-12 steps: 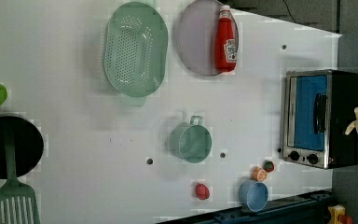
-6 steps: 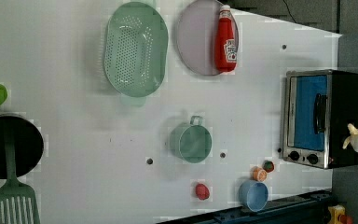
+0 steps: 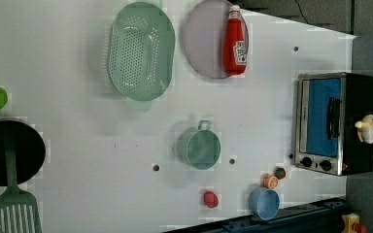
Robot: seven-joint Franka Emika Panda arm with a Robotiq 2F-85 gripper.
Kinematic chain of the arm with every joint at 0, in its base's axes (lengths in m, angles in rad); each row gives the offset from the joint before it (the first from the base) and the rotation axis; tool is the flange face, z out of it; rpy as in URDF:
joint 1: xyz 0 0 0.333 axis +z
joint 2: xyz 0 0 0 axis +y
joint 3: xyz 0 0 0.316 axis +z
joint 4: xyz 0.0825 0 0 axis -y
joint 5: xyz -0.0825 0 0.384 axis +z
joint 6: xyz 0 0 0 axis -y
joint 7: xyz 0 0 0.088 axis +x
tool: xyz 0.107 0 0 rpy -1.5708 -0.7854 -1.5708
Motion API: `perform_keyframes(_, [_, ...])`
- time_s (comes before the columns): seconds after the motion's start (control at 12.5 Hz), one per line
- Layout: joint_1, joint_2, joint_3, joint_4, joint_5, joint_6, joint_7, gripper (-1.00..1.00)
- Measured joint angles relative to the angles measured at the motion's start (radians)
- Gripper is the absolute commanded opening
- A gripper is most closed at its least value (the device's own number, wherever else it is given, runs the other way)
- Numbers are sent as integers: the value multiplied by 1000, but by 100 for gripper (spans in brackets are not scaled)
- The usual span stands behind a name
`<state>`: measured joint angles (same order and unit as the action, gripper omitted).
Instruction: Pick banana from table and place on oven.
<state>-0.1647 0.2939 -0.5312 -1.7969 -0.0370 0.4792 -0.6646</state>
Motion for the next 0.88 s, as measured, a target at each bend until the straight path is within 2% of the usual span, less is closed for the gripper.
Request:
perform_keyframes(0.24, [27, -24, 22, 11, 9, -54, 0, 100])
perform_keyframes(0.48, [45, -119, 97, 3, -3, -237, 23, 100])
perform_keyframes(0.64, [72, -198, 162, 9, -10, -289, 124, 100])
perform_keyframes(0.88, [101, -325, 304, 9, 20, -360, 379, 100])
